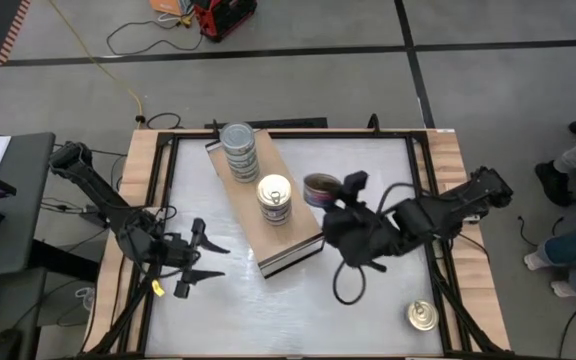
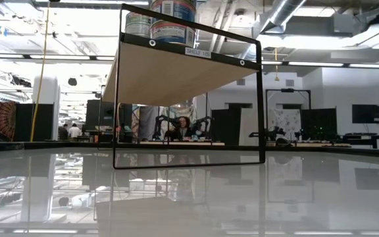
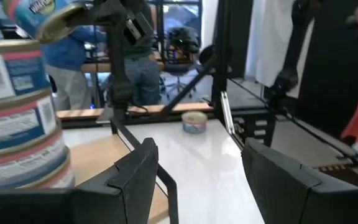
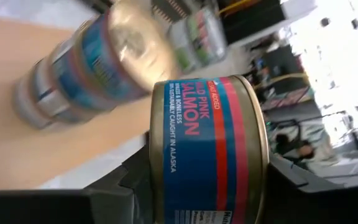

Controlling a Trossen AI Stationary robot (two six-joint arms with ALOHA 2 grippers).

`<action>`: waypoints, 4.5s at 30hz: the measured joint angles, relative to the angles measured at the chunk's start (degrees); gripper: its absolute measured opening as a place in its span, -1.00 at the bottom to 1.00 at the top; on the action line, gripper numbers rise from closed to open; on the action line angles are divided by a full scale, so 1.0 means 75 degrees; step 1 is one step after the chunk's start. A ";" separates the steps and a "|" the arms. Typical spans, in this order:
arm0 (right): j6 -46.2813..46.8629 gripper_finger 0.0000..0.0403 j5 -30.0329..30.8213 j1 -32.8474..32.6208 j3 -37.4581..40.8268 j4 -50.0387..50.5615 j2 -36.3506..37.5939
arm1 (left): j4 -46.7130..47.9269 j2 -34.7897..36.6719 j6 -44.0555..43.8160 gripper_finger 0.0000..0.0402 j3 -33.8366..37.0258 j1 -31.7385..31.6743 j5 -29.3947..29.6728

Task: Stack canned seafood by type on shelf
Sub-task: Stack the blue tuna can on top of the other blue tuna can on the shelf

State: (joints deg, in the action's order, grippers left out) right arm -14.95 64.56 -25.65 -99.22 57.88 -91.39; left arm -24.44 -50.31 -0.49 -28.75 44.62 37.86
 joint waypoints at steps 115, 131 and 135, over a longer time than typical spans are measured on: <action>0.1846 0.66 -0.3558 0.0526 -0.0386 -0.0050 0.0029 | -0.1117 0.0080 0.0032 0.12 0.0003 0.0010 -0.0916; 0.7719 0.50 -0.8186 -0.0022 0.2919 0.3715 0.0079 | -0.1661 0.0080 0.1051 0.12 0.0003 0.0003 -0.0618; 0.8179 0.47 -1.0244 -0.0279 0.4194 0.3006 0.0079 | -0.1673 0.0080 0.1082 0.12 0.0003 0.0003 -0.0365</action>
State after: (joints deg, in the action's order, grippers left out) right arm 46.39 -12.27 -27.74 -67.76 80.42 -90.80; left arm -36.99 -49.71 7.62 -28.73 44.64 35.12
